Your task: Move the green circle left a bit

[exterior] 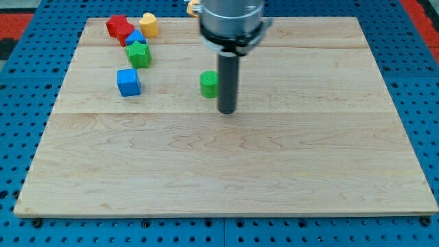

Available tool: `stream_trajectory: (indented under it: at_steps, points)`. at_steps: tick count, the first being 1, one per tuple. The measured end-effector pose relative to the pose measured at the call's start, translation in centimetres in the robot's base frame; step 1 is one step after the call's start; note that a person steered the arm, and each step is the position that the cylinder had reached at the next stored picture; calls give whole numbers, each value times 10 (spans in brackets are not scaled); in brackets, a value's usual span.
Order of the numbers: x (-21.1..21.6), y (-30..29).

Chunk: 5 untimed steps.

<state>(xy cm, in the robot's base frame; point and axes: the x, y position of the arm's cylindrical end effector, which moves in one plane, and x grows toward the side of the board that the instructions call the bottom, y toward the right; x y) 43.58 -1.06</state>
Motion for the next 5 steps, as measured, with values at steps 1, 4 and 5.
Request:
stream_trajectory:
  at_steps: [1,4,5]
  points:
    - [1,-57]
    - [-7,23]
    - [-29,86]
